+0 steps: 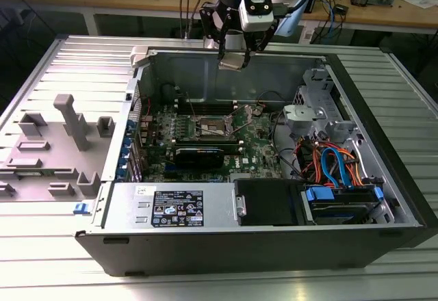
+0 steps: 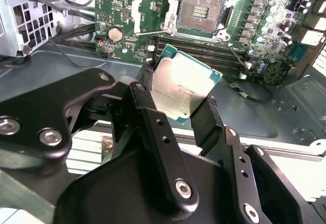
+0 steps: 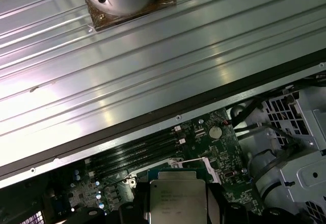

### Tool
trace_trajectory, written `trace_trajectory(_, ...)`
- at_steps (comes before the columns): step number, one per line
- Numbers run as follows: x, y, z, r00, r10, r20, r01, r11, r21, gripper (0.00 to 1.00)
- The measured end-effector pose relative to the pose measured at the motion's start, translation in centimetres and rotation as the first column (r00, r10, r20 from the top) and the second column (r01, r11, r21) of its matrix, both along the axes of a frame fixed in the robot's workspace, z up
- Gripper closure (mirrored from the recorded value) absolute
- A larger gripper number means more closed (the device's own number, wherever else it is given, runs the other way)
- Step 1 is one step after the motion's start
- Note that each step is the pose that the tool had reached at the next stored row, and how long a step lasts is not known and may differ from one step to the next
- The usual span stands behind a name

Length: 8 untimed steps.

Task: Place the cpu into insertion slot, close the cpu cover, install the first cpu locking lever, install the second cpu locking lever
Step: 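Place the cpu into insertion slot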

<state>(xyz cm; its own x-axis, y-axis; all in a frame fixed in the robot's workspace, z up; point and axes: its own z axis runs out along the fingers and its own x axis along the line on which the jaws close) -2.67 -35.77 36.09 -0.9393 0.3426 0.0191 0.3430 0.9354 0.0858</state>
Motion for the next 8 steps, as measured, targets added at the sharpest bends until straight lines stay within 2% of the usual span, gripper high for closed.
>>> trace_trajectory(8, 0.0, 0.0, 0.0, 1.0, -0.001, 0.0, 0.001, 1.0, 0.0, 0.46)
